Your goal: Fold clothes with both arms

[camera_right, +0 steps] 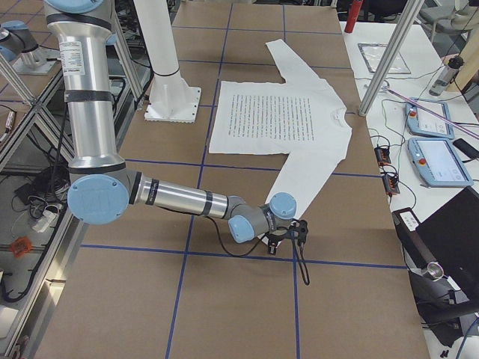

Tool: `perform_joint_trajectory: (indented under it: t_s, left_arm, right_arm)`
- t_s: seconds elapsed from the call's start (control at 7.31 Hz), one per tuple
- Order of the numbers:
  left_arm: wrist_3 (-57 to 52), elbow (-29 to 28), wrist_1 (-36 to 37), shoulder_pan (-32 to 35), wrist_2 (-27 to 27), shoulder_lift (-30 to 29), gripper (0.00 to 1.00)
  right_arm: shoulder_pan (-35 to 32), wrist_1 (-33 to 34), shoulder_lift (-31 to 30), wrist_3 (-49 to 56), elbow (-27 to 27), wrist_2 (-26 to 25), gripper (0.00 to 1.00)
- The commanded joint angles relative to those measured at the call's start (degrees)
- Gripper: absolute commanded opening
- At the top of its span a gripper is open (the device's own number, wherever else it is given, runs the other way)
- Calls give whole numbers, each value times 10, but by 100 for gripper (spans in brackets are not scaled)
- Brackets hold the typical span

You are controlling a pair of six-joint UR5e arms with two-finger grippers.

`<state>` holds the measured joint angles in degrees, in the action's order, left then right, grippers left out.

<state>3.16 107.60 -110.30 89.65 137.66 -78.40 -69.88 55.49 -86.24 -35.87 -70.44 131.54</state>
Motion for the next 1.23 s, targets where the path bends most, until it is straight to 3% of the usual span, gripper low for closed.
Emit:
perform_joint_trajectory:
  t_s: [0.0, 0.55, 0.96, 1.09]
  left_arm:
    - [0, 3, 0, 0, 2, 0, 100]
    - [18, 4, -1, 0, 2, -1, 100]
    - [15, 3, -4, 0, 2, -11, 100]
    - [13, 4, -4, 0, 2, -11, 100]
  right_arm:
    - [-1, 0, 0, -5, -8, 5, 0]
    - [-3, 0, -3, -24, -51, 6, 0]
    - [22, 6, 9, -161, -177, 9, 0]
    - [52, 6, 46, -227, -194, 9, 0]
